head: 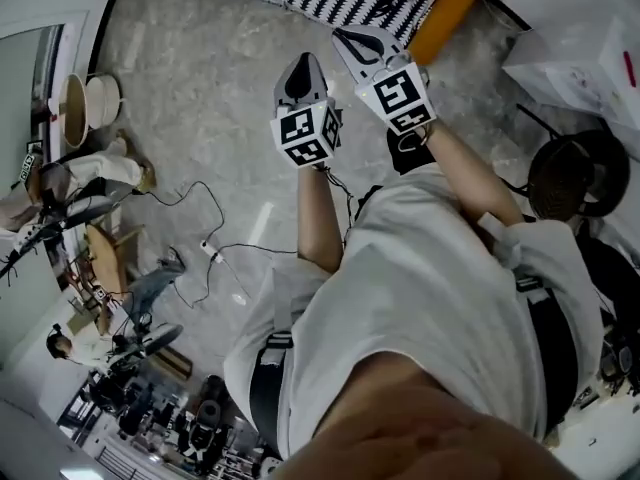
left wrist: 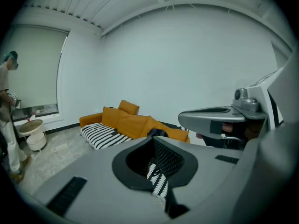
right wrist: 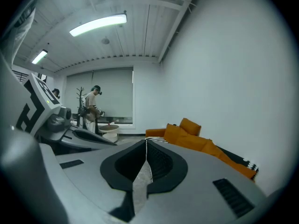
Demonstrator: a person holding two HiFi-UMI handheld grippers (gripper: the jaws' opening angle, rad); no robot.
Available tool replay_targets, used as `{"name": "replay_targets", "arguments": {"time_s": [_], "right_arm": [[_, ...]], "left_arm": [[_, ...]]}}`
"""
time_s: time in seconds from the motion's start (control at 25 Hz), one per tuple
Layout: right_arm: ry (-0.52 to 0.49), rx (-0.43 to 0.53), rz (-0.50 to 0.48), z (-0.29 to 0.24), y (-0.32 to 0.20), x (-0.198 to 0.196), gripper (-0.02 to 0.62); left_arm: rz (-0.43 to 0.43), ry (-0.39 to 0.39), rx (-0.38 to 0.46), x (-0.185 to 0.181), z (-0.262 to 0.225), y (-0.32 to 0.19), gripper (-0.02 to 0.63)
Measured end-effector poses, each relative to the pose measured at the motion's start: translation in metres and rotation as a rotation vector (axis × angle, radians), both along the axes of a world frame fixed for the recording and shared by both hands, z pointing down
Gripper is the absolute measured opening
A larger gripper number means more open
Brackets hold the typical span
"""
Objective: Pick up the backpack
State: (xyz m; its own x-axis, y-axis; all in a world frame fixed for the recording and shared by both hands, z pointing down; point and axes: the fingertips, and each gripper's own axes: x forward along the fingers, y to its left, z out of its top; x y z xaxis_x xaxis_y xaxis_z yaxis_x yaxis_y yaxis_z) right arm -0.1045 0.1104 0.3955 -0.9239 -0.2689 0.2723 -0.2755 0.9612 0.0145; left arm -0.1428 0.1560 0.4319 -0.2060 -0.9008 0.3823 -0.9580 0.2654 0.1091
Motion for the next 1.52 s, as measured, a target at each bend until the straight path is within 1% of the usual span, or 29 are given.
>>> {"name": "replay_targets", "arguments": {"time_s": [0.16,0.28,0.4,0.6,0.72,0.8,0.92,1.0,1.24,1.4,1.52], "right_arm": [[0.030,0.004,0.030,0.001,-0.056,0.001,0.040],[0.027,-0.011,0.068,-0.002,-0.095,0.001,0.040],[0.017,-0.025,0.098,-0.005,-0.120,0.006,0.040],[-0.008,-0.016,0.134,-0.012,-0.152,0.012,0.040],[-0.022,-0.010,0.153,-0.018,-0.174,0.012,0.040],[-0.017,-0.006,0.173,-0.018,-0.191,0.012,0.040],[0.006,-0.021,0.211,-0.009,-0.218,0.017,0.040],[0.020,-0.041,0.237,0.001,-0.235,0.020,0.040],[0.052,-0.100,0.326,0.033,-0.291,0.015,0.040],[0.136,-0.114,0.358,0.054,-0.318,0.002,0.040],[0.173,-0.135,0.360,0.068,-0.332,-0.018,0.040]], "left_arm": [[0.034,-0.044,-0.013,-0.001,-0.005,-0.064,0.014],[0.075,-0.051,-0.015,-0.001,-0.010,-0.102,0.014],[0.127,-0.065,-0.033,0.005,-0.010,-0.127,0.014],[0.146,-0.058,-0.036,0.001,-0.015,-0.165,0.012],[0.203,-0.073,-0.053,0.006,-0.015,-0.189,0.012],[0.235,-0.060,-0.063,0.008,-0.009,-0.208,0.014],[0.281,-0.031,-0.070,0.010,0.002,-0.239,0.014],[0.320,-0.030,-0.083,0.010,0.013,-0.259,0.012],[0.409,-0.020,-0.137,-0.006,0.039,-0.323,0.014],[0.467,-0.019,-0.149,-0.023,0.052,-0.359,0.014],[0.503,-0.050,-0.195,-0.044,0.069,-0.387,0.012]]}}
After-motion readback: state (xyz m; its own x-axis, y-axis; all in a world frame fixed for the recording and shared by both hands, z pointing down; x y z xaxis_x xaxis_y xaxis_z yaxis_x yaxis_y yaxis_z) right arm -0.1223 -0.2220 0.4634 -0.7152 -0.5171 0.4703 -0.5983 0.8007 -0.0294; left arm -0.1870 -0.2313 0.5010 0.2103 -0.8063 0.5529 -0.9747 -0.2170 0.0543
